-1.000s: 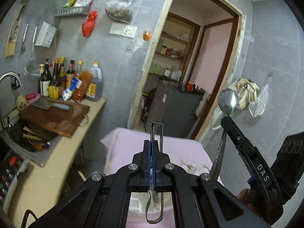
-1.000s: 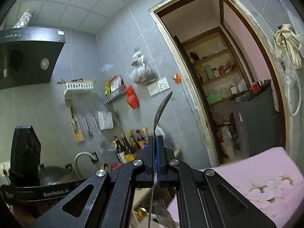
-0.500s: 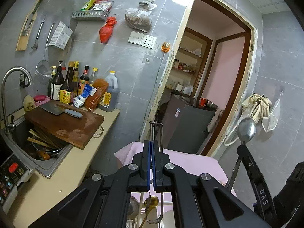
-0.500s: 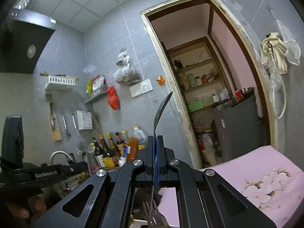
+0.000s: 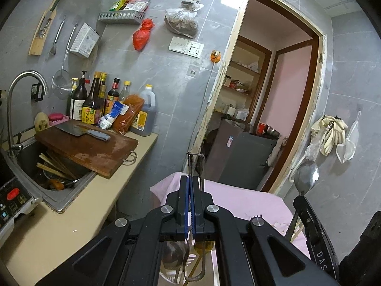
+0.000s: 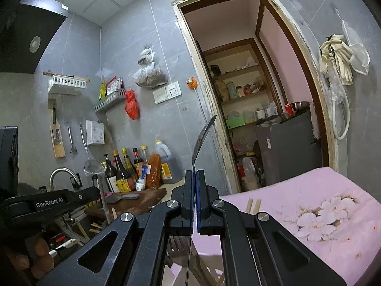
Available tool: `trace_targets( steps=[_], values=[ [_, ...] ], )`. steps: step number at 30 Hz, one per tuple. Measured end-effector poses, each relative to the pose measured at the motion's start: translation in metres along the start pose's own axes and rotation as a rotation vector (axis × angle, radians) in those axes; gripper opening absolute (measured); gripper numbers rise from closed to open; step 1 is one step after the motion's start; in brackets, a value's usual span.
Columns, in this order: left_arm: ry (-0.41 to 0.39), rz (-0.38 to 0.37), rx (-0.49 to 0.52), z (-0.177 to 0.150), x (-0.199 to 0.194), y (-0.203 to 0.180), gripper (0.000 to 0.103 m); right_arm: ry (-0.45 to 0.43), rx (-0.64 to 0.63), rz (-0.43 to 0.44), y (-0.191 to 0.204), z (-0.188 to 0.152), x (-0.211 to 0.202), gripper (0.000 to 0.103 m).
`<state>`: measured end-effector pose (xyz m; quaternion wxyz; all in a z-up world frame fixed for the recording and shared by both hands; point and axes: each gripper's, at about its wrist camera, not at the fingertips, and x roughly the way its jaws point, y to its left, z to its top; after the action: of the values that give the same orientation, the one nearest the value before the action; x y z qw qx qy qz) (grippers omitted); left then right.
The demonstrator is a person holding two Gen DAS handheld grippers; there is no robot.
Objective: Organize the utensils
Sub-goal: 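Lift the peeler and spoon and carry them over the white caddy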
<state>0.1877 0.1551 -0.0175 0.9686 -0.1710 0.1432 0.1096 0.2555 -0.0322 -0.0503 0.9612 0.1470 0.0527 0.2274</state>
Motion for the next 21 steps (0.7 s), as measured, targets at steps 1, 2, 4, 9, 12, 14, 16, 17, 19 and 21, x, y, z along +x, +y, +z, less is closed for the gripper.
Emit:
trace_targets(
  steps=[1, 2, 4, 9, 12, 14, 16, 17, 19, 21],
  values=[
    [-0.003, 0.003, 0.008, -0.002, -0.001, -0.002, 0.002, 0.003, 0.001, -0.001, 0.000, -0.001, 0.000, 0.002],
    [-0.007, 0.008, 0.021, -0.003, -0.002, -0.004, 0.002, 0.008, 0.005, -0.002, -0.002, -0.002, 0.000, 0.002],
    [-0.013, 0.015, 0.053, -0.007, -0.004, -0.008, 0.002, 0.014, 0.010, -0.004, -0.004, -0.003, 0.001, 0.002],
    [0.002, 0.023, 0.085, -0.015, -0.007, -0.014, 0.002, 0.036, 0.020, 0.001, -0.009, -0.009, 0.001, 0.002],
    [0.013, 0.027, 0.085, -0.020, -0.007, -0.014, 0.002, 0.044, 0.017, 0.007, -0.011, -0.012, 0.002, 0.002],
    [0.017, 0.029, 0.086, -0.024, -0.007, -0.015, 0.002, 0.047, 0.016, 0.007, -0.012, -0.014, 0.001, 0.002],
    [0.021, 0.030, 0.088, -0.026, -0.007, -0.014, 0.002, 0.052, 0.015, 0.006, -0.012, -0.016, 0.002, 0.002],
    [0.023, 0.030, 0.085, -0.028, -0.008, -0.014, 0.002, 0.054, 0.015, 0.007, -0.012, -0.017, 0.002, 0.002],
    [0.028, 0.031, 0.083, -0.029, -0.007, -0.013, 0.002, 0.064, 0.013, 0.007, -0.011, -0.020, 0.003, 0.002],
    [0.032, 0.033, 0.079, -0.030, -0.007, -0.012, 0.002, 0.069, 0.018, 0.008, -0.010, -0.022, 0.004, 0.002]
  ],
)
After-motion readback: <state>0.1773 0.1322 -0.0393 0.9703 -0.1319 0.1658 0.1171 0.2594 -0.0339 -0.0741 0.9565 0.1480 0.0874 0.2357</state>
